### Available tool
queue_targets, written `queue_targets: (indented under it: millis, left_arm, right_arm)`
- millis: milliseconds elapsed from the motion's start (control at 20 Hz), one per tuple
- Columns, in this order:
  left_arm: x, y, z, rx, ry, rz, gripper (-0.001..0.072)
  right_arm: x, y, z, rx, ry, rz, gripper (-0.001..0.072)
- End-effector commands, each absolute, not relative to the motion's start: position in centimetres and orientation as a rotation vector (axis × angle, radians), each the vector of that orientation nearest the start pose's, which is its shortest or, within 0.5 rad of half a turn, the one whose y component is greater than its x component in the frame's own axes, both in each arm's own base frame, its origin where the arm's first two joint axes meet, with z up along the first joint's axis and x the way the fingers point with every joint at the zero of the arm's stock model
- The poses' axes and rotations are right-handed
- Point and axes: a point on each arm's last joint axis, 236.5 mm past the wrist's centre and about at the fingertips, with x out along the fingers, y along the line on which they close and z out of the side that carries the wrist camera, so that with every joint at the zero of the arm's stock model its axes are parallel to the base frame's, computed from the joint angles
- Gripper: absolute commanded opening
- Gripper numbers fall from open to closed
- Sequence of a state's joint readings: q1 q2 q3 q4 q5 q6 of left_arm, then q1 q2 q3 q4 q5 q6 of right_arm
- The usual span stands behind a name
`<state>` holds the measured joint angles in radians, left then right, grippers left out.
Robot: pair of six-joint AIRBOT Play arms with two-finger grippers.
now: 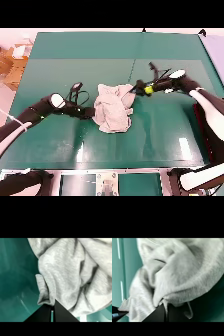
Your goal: Fold the shirts.
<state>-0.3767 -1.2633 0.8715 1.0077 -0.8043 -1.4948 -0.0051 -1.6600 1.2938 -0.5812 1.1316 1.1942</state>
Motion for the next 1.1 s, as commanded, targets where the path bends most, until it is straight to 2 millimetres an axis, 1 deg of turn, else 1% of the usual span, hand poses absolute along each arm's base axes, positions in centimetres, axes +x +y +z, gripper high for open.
queue_targets:
  millis: [0,100,150,200,250,300,350,450,550,600,650,700,750,800,850,900,950,1000,1050]
  left_arm:
    - [35.6,-19.8,3.9,-0.09,1.073,-0.452,0.0019]
    - [38.0,-16.9,12.5,0.023,0.873,-0.372,0.0019]
    - [38.7,-15.2,17.7,0.064,0.758,-0.324,0.0019]
    - [38.8,-13.8,22.6,0.09,0.657,-0.287,0.002]
    - [38.4,-12.5,27.6,0.105,0.557,-0.255,0.0019]
    - [37.7,-11.4,31.6,0.11,0.482,-0.232,0.0019]
    - [36.7,-10.6,35.4,0.117,0.411,-0.22,0.0019]
    - [34.5,-9.4,41.3,0.117,0.293,-0.213,0.0019]
    - [32.6,-8.5,45.6,0.113,0.196,-0.206,0.002]
    - [31.9,-7.7,47.1,0.111,0.16,-0.186,0.002]
    - [31.2,-7.0,48.4,0.108,0.129,-0.168,0.0019]
    - [30.7,-6.4,49.3,0.107,0.109,-0.156,0.002]
    - [30.3,-6.0,49.8,0.107,0.098,-0.145,0.0019]
    - [30.3,-5.9,49.6,0.109,0.103,-0.14,0.002]
    - [30.6,-6.0,48.9,0.114,0.131,-0.14,0.002]
    - [31.1,-6.2,47.6,0.123,0.172,-0.139,0.002]
    - [32.1,-6.5,45.5,0.139,0.228,-0.138,0.002]
    - [33.3,-7.0,43.1,0.159,0.288,-0.138,0.002]
    - [34.8,-7.6,39.9,0.183,0.368,-0.14,0.002]
  right_arm:
    - [45.0,12.7,7.5,0.7,1.095,0.638,0.0014]
    - [44.7,9.8,13.9,0.673,0.969,0.62,0.0015]
    - [44.2,8.6,17.5,0.637,0.894,0.616,0.0015]
    - [43.4,7.6,20.9,0.604,0.823,0.605,0.0014]
    - [42.5,6.7,24.2,0.57,0.749,0.591,0.0014]
    - [41.3,5.9,27.8,0.523,0.661,0.572,0.0014]
    - [40.0,5.4,31.0,0.477,0.584,0.556,0.0014]
    - [36.7,4.7,37.0,0.38,0.431,0.513,0.0015]
    - [33.7,4.0,41.2,0.301,0.314,0.45,0.0014]
    - [32.2,3.7,42.7,0.266,0.267,0.409,0.0014]
    - [31.0,3.4,43.7,0.241,0.234,0.377,0.0015]
    - [29.8,3.3,44.5,0.222,0.206,0.348,0.0015]
    - [29.1,3.2,45.0,0.205,0.188,0.326,0.0014]
    - [28.7,3.3,45.1,0.194,0.182,0.316,0.0015]
    - [28.6,3.4,45.0,0.193,0.187,0.32,0.0015]
    - [28.9,3.4,44.5,0.203,0.2,0.328,0.0014]
    - [29.5,3.3,43.3,0.227,0.23,0.337,0.0014]
    - [30.2,3.3,41.4,0.257,0.272,0.352,0.0015]
    - [31.2,3.4,38.7,0.288,0.331,0.375,0.0014]
